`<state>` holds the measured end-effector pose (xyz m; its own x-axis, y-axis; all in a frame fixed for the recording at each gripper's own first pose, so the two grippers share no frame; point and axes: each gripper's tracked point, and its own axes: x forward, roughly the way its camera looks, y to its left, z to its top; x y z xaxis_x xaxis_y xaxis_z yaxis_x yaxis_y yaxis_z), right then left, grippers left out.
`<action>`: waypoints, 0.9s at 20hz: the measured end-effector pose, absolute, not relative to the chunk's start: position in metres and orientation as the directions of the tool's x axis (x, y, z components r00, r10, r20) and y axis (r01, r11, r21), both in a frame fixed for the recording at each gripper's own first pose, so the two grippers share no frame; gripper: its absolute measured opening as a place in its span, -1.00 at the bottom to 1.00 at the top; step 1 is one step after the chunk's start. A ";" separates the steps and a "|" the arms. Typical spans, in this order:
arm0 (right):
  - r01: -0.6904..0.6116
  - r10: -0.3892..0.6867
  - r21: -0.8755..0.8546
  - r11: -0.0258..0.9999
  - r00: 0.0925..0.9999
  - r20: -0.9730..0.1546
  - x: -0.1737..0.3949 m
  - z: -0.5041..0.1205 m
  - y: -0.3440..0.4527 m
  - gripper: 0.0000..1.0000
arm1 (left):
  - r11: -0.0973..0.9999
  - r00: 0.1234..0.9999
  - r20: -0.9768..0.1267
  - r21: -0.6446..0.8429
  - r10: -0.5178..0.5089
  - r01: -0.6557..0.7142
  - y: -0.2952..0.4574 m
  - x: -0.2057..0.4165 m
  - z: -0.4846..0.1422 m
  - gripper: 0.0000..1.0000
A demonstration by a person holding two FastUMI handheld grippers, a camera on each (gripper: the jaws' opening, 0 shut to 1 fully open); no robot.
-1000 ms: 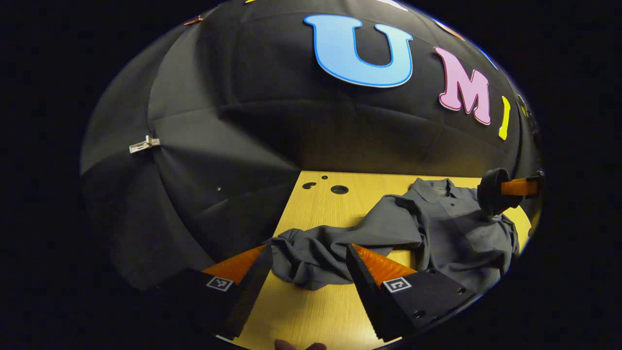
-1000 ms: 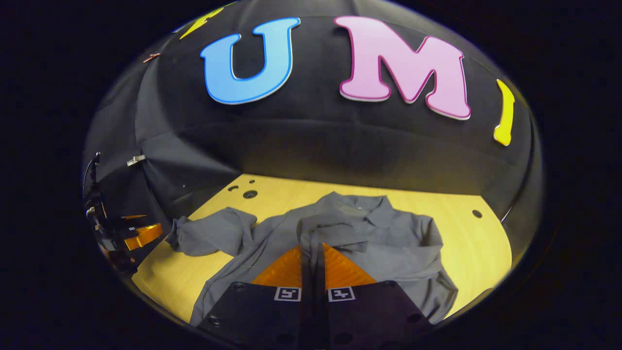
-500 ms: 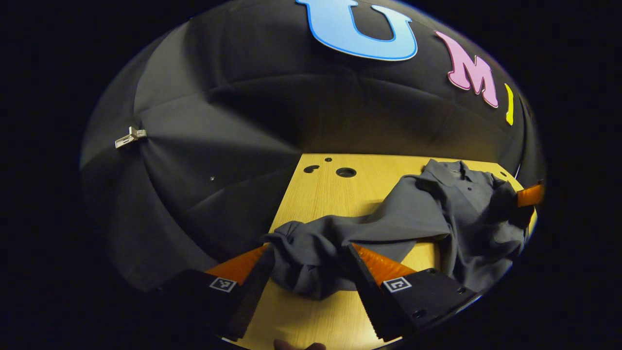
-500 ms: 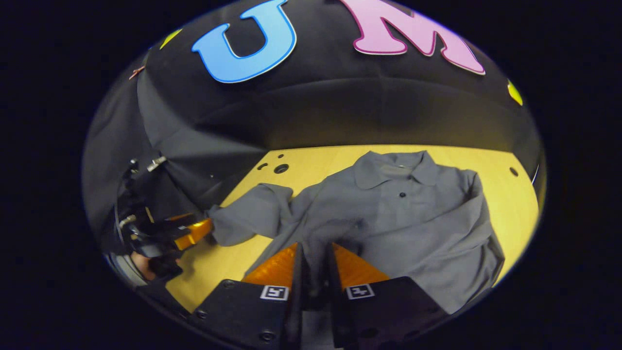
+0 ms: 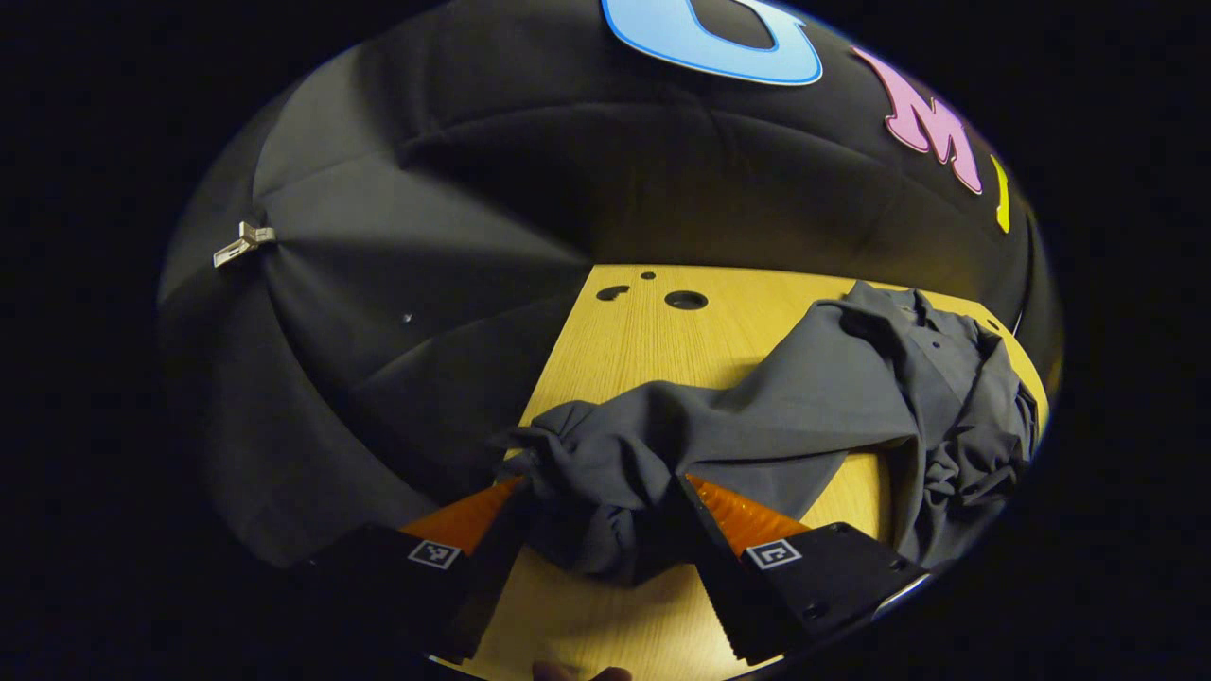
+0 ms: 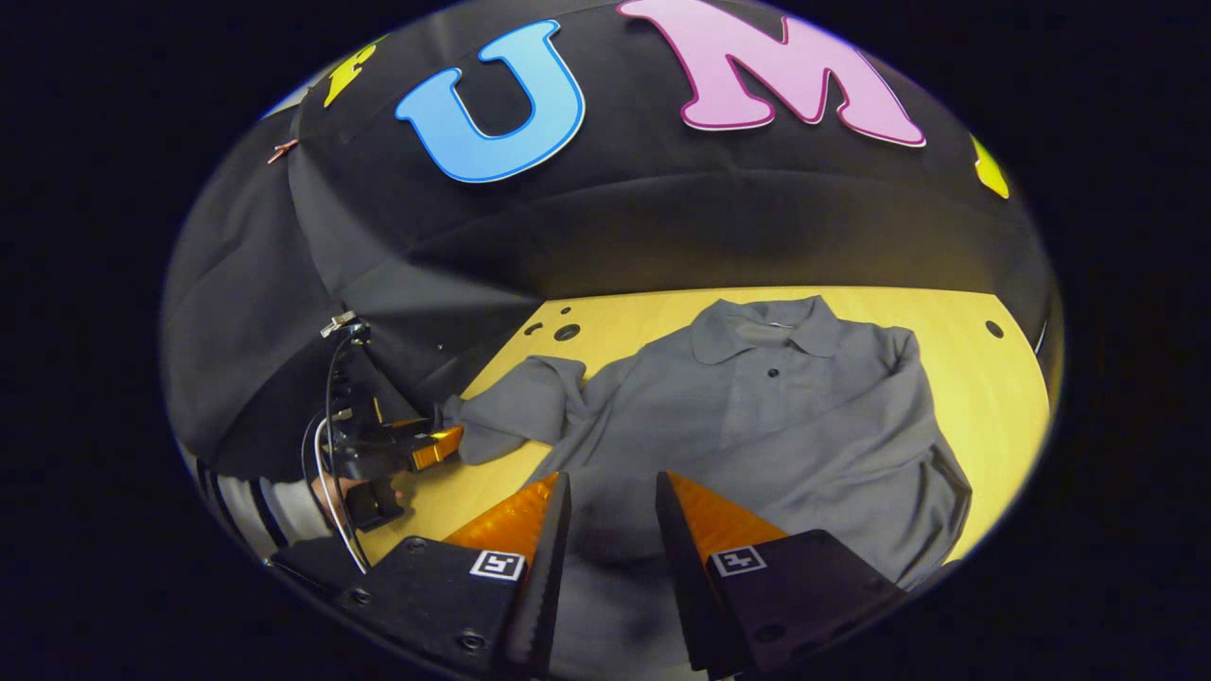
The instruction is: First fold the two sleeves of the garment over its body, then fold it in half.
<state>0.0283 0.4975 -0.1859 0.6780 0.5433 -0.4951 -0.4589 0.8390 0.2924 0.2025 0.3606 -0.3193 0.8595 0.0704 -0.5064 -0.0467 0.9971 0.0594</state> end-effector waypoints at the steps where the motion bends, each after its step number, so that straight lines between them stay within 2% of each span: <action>1: -0.451 0.535 0.290 0.844 0.681 -0.500 0.023 -0.187 0.490 0.13 | 0.997 0.824 -0.562 0.061 0.065 -0.037 0.361 0.196 -0.332 0.87; 2: -0.443 0.530 0.292 0.848 0.684 -0.502 0.019 -0.187 0.484 0.13 | 0.999 0.855 -0.516 0.039 0.045 -0.029 0.357 0.198 -0.320 0.89; 3: -0.434 0.524 0.294 0.851 0.685 -0.506 0.013 -0.187 0.478 0.13 | 1.000 0.828 -0.560 0.027 0.024 -0.011 0.351 0.201 -0.335 0.90; 4: -0.426 0.518 0.295 0.855 0.690 -0.506 0.008 -0.186 0.471 0.12 | 1.000 0.846 -0.533 0.018 0.005 0.005 0.349 0.209 -0.332 0.62; 8: -0.393 0.487 0.289 0.873 0.714 -0.502 -0.010 -0.186 0.442 0.13 | 1.000 0.828 -0.560 -0.003 -0.007 0.006 0.346 0.215 -0.329 -0.82; 11: -0.359 0.455 0.282 0.890 0.737 -0.500 -0.017 -0.185 0.417 0.13 | 0.998 0.840 -0.543 -0.042 0.009 -0.038 0.348 0.211 -0.319 -0.95; 12: -0.346 0.443 0.280 0.896 0.746 -0.497 -0.018 -0.183 0.408 0.13 | 0.997 0.854 -0.521 -0.055 0.015 -0.050 0.348 0.208 -0.309 -0.89; 18: -0.291 0.383 0.257 0.922 0.790 -0.479 -0.023 -0.180 0.358 0.13 | 0.997 0.916 -0.402 -0.061 0.011 -0.038 0.329 0.184 -0.249 -0.89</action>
<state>-0.0228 0.3582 -0.1799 0.7902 0.3826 -0.4788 -0.2906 0.9217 0.2570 0.1839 0.3287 -0.2493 0.9158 0.0106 -0.4016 -0.0385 0.9974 -0.0614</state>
